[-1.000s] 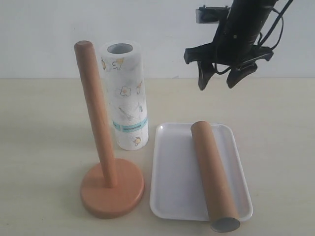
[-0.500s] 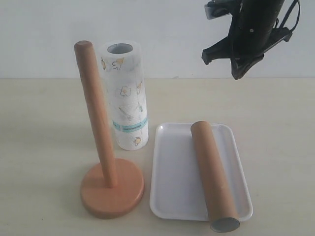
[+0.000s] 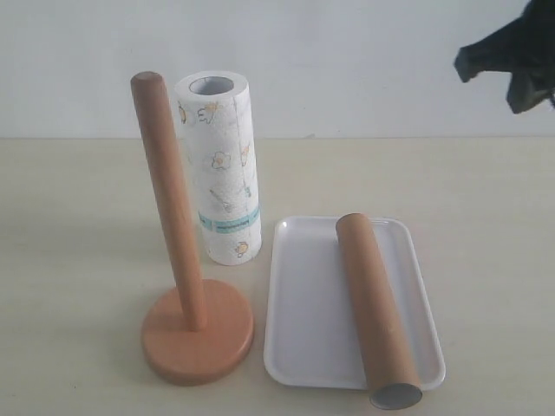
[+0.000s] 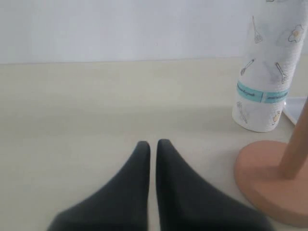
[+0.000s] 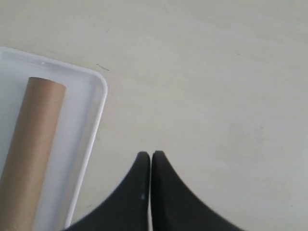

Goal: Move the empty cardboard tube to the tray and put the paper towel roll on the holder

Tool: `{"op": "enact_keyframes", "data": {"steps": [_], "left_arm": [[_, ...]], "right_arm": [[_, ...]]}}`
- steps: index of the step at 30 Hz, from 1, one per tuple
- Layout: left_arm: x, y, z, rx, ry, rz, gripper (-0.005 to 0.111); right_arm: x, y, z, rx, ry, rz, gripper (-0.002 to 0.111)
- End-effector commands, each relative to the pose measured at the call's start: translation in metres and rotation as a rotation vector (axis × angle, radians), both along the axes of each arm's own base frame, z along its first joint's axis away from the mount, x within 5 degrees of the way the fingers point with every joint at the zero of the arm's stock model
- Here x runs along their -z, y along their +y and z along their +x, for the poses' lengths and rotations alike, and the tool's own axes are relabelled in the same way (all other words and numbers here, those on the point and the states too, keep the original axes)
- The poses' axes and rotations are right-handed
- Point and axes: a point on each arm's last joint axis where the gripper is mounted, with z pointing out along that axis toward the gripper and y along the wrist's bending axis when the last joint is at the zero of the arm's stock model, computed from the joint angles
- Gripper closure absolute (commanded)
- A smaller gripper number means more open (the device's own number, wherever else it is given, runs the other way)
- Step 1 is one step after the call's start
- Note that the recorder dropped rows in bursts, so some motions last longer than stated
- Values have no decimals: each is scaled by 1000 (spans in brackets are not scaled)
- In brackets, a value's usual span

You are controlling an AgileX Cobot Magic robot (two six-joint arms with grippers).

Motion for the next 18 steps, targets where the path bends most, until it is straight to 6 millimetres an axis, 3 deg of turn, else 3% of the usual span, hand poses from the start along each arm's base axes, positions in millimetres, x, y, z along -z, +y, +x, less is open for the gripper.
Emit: {"op": "enact_keyframes", "data": {"steps": [1,6,10,18], "left_arm": [[1,0,0,-5,0,-10,103],[1,0,0,-5,0,-10,103],[1,0,0,-5,0,-10,103],[1,0,0,-5,0,-10,103]], "right_arm": [[15,-29,-38,49,-136,34,109],[53,-42,-78,34,-183,19,109],[70,-46,-103,37,-142,10,109],[74,-48,-110,43,-111,5,109]]}}
